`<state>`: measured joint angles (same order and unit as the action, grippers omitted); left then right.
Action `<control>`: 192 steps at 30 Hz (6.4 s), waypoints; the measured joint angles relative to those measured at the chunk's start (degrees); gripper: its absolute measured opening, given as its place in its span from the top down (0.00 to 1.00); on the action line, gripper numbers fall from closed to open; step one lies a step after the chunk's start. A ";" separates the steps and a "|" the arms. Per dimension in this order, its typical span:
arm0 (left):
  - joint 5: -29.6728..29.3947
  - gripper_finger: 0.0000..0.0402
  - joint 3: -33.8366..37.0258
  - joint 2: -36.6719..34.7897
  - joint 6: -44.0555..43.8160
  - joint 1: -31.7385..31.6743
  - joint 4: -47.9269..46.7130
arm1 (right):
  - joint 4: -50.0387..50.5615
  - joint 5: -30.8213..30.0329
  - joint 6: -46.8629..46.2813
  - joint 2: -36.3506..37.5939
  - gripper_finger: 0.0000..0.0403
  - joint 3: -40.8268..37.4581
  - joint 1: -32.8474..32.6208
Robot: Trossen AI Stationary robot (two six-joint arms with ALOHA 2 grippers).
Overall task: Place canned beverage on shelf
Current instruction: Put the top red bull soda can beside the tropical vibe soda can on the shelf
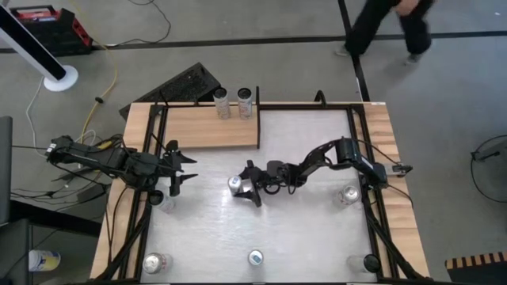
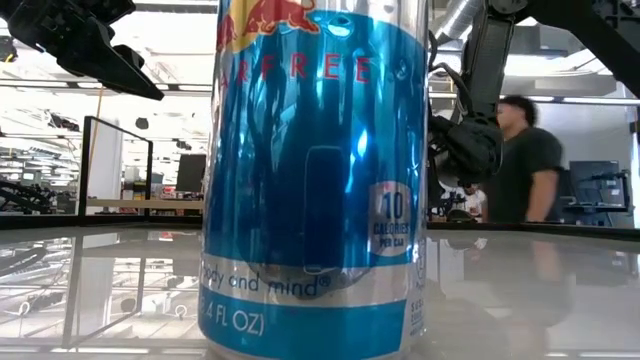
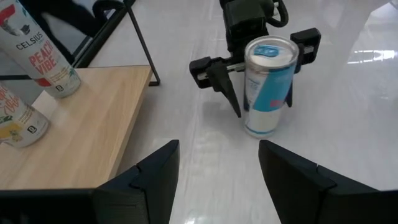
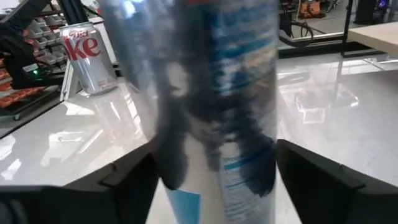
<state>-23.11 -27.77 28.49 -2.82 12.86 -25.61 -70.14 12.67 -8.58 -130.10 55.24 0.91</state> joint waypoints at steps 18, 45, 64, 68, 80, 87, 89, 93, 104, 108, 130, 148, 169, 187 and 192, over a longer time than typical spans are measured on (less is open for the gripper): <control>0.04 0.49 0.00 0.00 -0.01 0.00 -0.01 | 25.93 6.73 7.56 12.56 0.23 0.24 0.76; 0.00 0.49 0.00 0.00 -0.01 0.00 0.00 | 27.14 3.43 8.00 13.73 0.22 0.20 1.14; 0.00 0.49 0.00 0.02 -0.01 0.00 -0.01 | 74.20 1.94 11.03 13.62 0.08 23.26 0.76; 0.00 0.49 0.00 0.01 -0.01 0.00 0.00 | 88.46 1.77 11.07 13.62 0.07 31.51 0.77; 0.00 0.49 0.00 0.00 -0.28 0.02 -0.01 | 109.81 -2.71 13.75 13.68 0.07 47.36 0.13; 0.00 0.49 0.00 0.00 -0.28 0.00 -0.01 | 110.84 -5.01 13.16 13.68 0.07 47.87 -1.43; 0.00 0.49 0.00 0.02 -0.28 0.00 -0.02 | 110.89 -7.48 13.18 13.68 0.07 47.87 -1.85; 0.00 0.49 0.00 0.01 -0.28 0.01 -0.02 | 110.83 -11.18 13.20 13.68 0.07 47.87 -2.70; 0.02 0.49 0.00 0.00 -0.45 0.00 -0.02 | 110.86 -11.92 12.63 13.68 0.07 47.87 -4.27; 0.00 0.49 0.00 0.02 -0.45 0.00 -0.02 | 110.85 -13.31 11.39 13.68 0.07 47.87 -4.35; 0.00 0.49 0.00 0.02 -0.45 0.01 -0.02 | 107.26 -14.52 9.94 13.57 0.07 45.42 -4.20; 0.02 0.49 0.00 0.00 -0.45 0.02 -0.02 | 105.85 -14.52 10.56 13.57 0.21 44.63 -4.20; 0.01 0.49 0.00 0.02 -0.45 0.01 -0.02 | 103.92 -12.48 22.34 13.55 0.35 54.27 -1.09; 0.02 0.49 0.00 0.00 -0.45 0.02 -0.02 | 93.30 0.92 25.16 13.57 0.35 55.60 17.88; 0.01 0.49 0.00 0.02 -0.45 0.00 -0.02 | 97.44 0.81 26.11 13.57 0.35 55.60 20.35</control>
<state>-23.11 -27.77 28.51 -3.27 12.86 -25.63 27.30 13.47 17.53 -116.53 110.85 21.26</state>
